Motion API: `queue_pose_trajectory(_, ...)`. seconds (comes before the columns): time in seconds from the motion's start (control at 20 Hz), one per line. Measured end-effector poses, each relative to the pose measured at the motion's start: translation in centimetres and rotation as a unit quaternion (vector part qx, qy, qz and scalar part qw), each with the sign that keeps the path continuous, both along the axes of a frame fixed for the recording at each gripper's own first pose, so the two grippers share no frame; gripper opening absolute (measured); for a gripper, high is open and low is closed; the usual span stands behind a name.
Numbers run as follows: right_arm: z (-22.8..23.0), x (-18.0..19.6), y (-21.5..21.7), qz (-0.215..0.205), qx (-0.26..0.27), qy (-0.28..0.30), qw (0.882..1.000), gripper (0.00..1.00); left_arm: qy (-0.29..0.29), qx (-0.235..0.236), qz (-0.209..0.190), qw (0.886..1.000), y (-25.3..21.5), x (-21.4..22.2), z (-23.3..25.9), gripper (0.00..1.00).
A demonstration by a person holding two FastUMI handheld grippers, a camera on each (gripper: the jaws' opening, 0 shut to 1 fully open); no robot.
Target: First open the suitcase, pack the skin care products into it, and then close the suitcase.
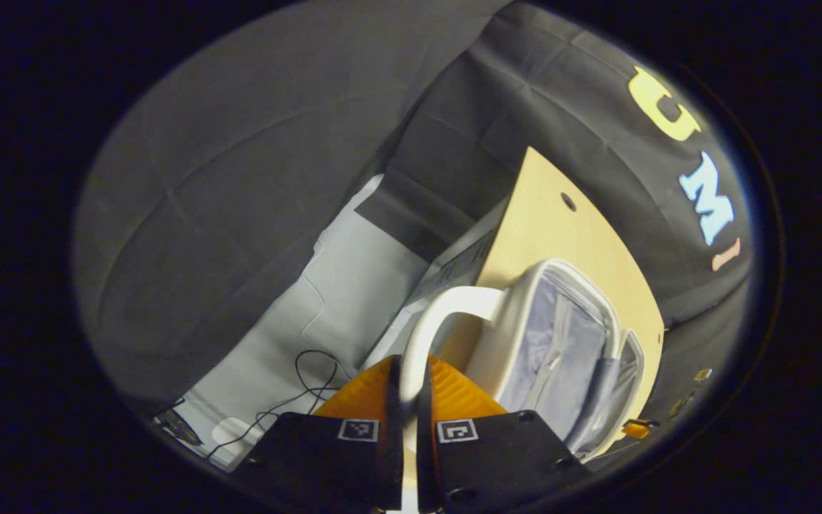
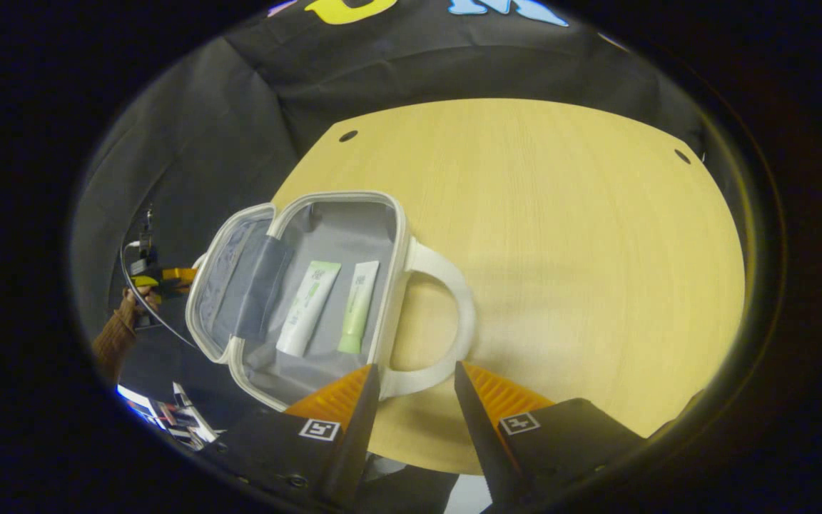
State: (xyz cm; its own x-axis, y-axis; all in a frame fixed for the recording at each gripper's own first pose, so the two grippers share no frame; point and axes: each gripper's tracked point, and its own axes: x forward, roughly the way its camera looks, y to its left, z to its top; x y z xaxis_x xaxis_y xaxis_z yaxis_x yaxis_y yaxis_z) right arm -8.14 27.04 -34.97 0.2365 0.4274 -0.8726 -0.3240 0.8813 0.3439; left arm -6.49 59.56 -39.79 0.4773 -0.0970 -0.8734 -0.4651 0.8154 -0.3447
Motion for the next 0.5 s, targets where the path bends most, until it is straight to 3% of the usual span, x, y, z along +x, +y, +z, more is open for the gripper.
queue_pose_trajectory(0.25,0.6,-0.2,-1.2,-0.010,0.022,-0.004,1.000,0.65,-0.065,0.012,-0.031,0.997,-3.9,0.4,8.9,0.18)
queue_pose_trajectory(0.5,0.9,-0.2,-4.0,-0.013,0.033,-0.007,0.999,0.65,-0.100,0.056,-0.086,0.990,-9.7,1.3,16.2,0.14)
